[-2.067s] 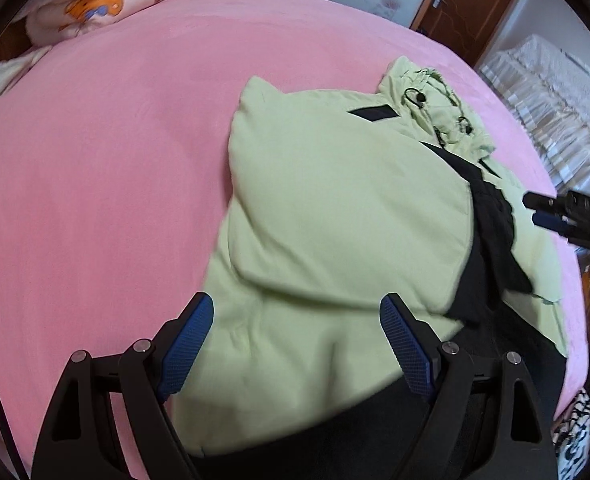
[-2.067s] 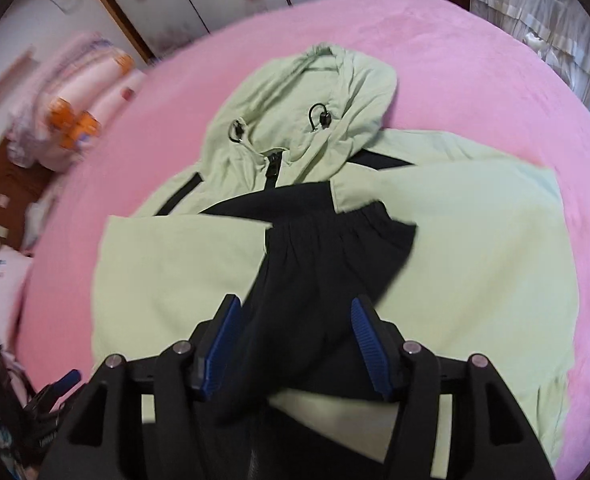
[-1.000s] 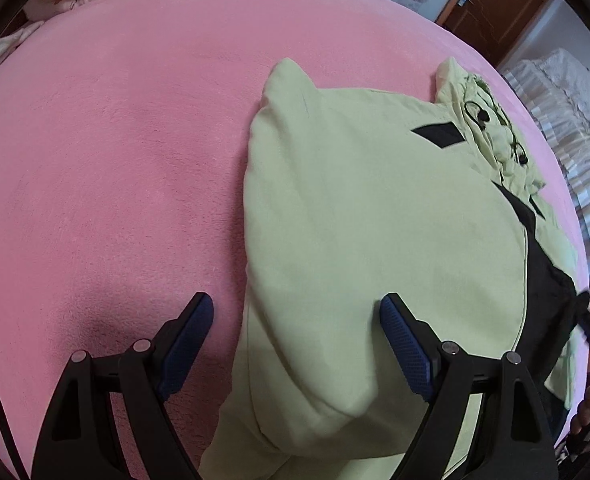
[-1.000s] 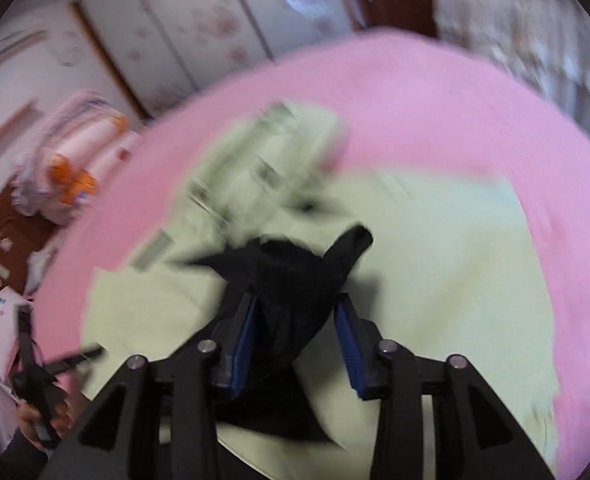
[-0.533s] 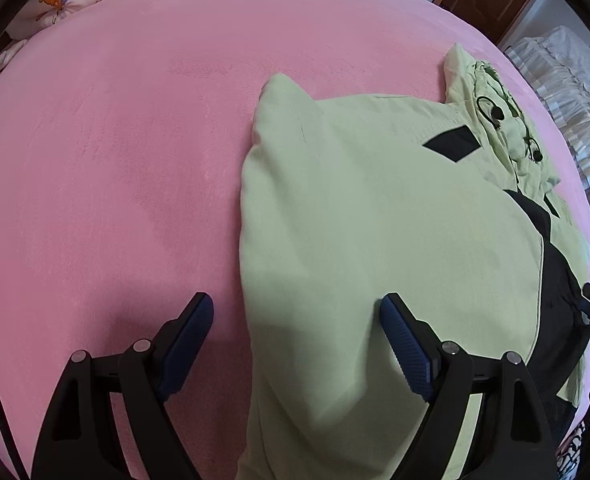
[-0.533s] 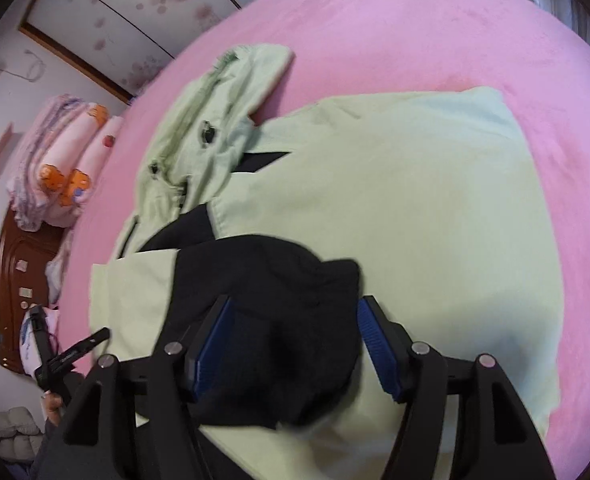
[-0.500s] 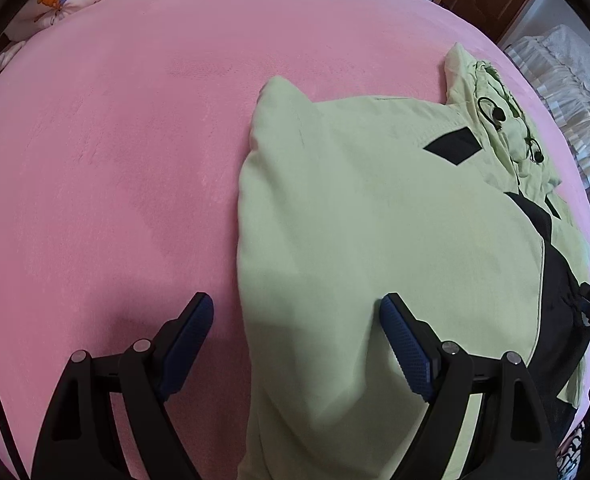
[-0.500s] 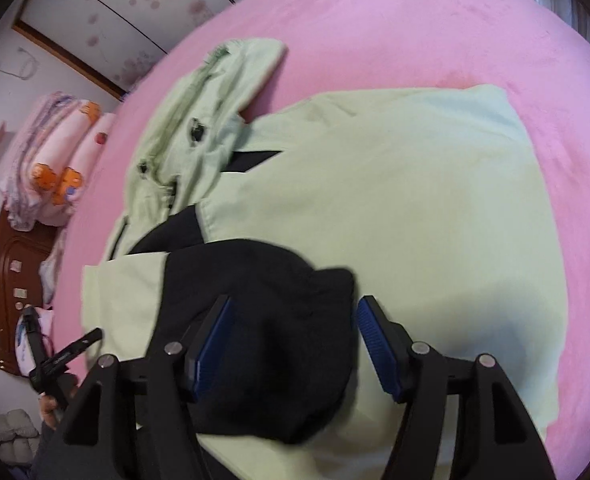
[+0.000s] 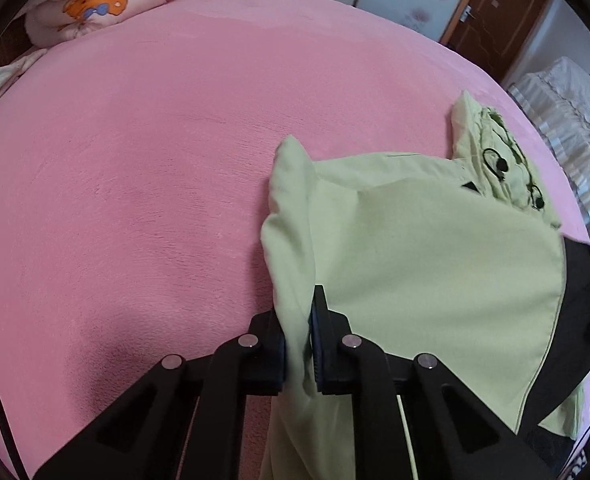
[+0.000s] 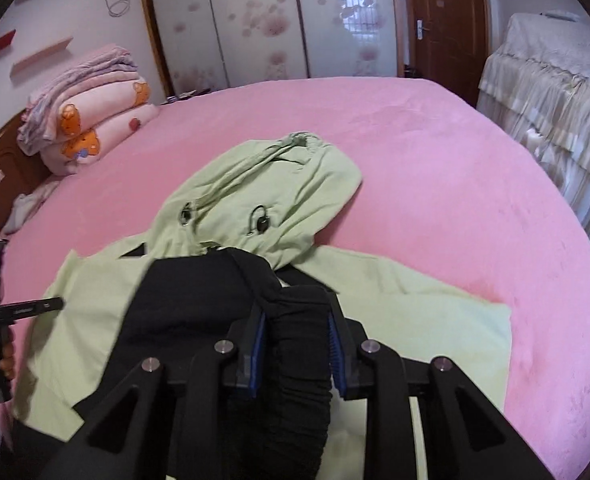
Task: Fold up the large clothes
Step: 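Press the black cuff flat onto the folded side with the right tool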
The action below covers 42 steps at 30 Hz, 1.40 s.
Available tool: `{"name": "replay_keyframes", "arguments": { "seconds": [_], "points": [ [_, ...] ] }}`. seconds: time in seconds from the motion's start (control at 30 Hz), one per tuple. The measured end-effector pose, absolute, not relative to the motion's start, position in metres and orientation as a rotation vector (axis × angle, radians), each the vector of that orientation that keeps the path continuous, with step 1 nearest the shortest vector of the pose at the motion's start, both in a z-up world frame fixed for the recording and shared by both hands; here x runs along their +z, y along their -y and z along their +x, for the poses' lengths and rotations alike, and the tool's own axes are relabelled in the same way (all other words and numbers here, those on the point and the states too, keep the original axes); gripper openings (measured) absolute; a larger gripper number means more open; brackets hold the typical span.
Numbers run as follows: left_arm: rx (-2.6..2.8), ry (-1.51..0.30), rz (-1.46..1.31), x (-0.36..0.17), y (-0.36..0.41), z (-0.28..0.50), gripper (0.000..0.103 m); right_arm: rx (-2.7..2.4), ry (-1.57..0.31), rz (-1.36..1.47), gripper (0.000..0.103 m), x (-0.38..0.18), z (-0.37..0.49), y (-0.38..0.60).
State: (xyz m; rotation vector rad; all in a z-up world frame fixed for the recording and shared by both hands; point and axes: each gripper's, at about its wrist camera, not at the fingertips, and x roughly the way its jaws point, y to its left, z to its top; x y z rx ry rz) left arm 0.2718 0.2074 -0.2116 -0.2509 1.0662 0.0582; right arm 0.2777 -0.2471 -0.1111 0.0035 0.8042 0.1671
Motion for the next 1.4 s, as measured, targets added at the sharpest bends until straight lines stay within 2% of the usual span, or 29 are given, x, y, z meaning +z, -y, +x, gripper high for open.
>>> {"name": "replay_keyframes", "arguments": {
  "seconds": [0.13,0.2,0.27,0.3,0.4,0.57,0.73,0.93,1.1,1.17,1.23,1.4],
  "points": [
    [0.079,-1.101,-0.231,-0.218,-0.205,0.275,0.016,0.069,-1.046,-0.079,0.032,-0.170,0.301,0.242],
    [0.095,-1.116,-0.211,-0.213,-0.207,0.275,0.033,0.062,-1.022,0.010,0.033,-0.164,0.295,0.249],
    [0.127,-1.121,-0.165,-0.203,-0.209,0.272,0.048,0.069,-0.966,0.109,0.044,-0.148,0.283,0.259],
    [0.138,-1.111,-0.152,-0.198,-0.208,0.269,0.050,0.061,-0.931,0.156,0.048,-0.137,0.274,0.264],
    [0.131,-1.042,-0.152,-0.174,-0.203,0.256,0.050,0.054,-0.862,0.189,0.051,-0.117,0.254,0.261],
    [0.020,-0.970,-0.108,-0.154,-0.151,0.228,0.056,0.131,-0.903,0.127,0.051,-0.116,0.239,0.209],
    [-0.077,-1.030,-0.104,-0.176,-0.102,0.212,0.057,0.273,-0.952,0.086,0.051,-0.135,0.230,0.143],
    [-0.013,-1.079,-0.055,-0.212,-0.100,0.207,0.057,0.272,-1.053,0.035,0.051,-0.183,0.229,0.122],
    [0.029,-1.071,-0.066,-0.212,-0.136,0.201,0.057,0.068,-1.010,-0.022,0.048,-0.187,0.228,0.185],
    [0.035,-1.073,-0.082,-0.211,-0.146,0.199,0.057,0.073,-1.016,0.045,0.017,-0.187,0.229,0.215],
    [0.034,-1.069,-0.092,-0.209,-0.152,0.196,0.057,0.082,-1.029,0.086,0.010,-0.184,0.227,0.232],
    [0.049,-1.069,-0.098,-0.206,-0.157,0.191,0.061,0.078,-1.020,0.121,0.014,-0.172,0.218,0.237]
  ]
}}
